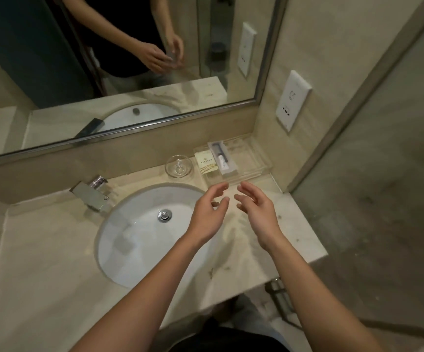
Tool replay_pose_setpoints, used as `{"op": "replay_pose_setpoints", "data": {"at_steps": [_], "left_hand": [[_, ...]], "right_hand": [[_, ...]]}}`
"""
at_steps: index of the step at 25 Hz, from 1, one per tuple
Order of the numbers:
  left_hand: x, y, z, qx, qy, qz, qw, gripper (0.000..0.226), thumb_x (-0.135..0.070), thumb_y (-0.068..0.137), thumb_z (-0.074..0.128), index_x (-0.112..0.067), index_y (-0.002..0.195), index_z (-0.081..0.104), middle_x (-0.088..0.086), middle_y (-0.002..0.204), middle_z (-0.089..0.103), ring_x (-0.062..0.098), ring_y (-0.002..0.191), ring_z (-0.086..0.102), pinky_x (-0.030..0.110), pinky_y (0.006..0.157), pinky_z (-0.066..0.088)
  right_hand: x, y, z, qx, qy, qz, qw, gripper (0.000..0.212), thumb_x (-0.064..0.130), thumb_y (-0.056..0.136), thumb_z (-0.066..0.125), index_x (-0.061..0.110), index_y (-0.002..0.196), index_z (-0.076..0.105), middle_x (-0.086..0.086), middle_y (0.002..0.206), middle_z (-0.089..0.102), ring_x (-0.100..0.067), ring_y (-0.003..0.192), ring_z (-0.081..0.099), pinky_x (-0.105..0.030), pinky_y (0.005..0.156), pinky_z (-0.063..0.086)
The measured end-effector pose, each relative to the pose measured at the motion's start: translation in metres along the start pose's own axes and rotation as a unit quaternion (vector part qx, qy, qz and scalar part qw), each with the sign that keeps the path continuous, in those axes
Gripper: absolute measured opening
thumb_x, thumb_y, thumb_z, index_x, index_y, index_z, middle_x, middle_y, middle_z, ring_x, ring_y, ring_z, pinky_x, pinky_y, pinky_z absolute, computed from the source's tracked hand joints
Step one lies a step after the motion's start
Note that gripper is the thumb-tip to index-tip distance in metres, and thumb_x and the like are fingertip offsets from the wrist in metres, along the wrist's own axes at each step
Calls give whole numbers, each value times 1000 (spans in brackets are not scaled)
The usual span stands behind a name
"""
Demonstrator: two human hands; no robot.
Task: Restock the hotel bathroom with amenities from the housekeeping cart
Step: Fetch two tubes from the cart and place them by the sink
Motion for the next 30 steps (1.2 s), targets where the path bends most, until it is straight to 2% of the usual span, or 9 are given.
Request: {"op": "replay_pose_setpoints", "data": {"at_steps": [2,5,9,13,22,27,30], "left_hand": [[-6,-22,7,27,-56,-10,998,31,-15,101,55,-28,129,60,-11,127,67,5,119,60,26,96,48],[-15,-47,26,65,-142,-39,987,28,-13,103,53,-22,128,62,-5,121,72,12,113,67,32,94,55],[-28,-85,67,145,-199,-76,966,26,-14,104,50,-17,127,62,0,119,74,19,111,70,38,95,56],[-40,-111,108,194,-316,-148,917,28,-15,105,46,-11,130,58,9,120,74,28,113,70,43,98,55],[-76,-259,284,407,-250,-165,863,29,-12,105,44,-10,132,55,15,124,71,30,114,69,42,96,55],[-89,-411,369,523,-197,-162,814,31,-16,106,44,-10,134,55,13,125,71,29,113,70,42,97,55],[-86,-494,399,558,-180,-168,792,29,-18,106,44,-11,131,57,13,125,71,30,115,69,43,99,54]], "right_hand": [[-7,-32,-13,-41,91,16,995,37,7,96,57,18,132,61,-1,130,67,-14,112,69,-37,101,53],[-9,-74,-36,-80,195,16,977,34,3,100,49,13,130,61,-8,128,68,-21,111,70,-36,96,54],[-7,-130,-79,-137,298,-6,945,32,4,102,45,10,130,59,-12,128,68,-26,114,69,-40,100,52],[-6,-178,-119,-191,354,-25,915,31,5,101,46,8,130,58,-14,128,68,-30,115,68,-40,99,51],[-55,-378,-257,-373,422,-101,820,37,8,102,43,10,137,53,-12,133,66,-28,118,67,-38,98,50],[-105,-532,-313,-455,457,-142,751,37,10,101,44,10,137,53,-12,131,68,-27,119,67,-40,102,49],[-135,-617,-332,-489,474,-160,714,36,10,101,43,10,136,55,-14,129,68,-28,119,66,-41,104,49]]}}
Point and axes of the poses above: each hand's wrist, its own y-axis towards the middle knuckle, its own z-axis out of the palm, x = y × z, the point moved 10 cm from there along y, towards the middle knuckle
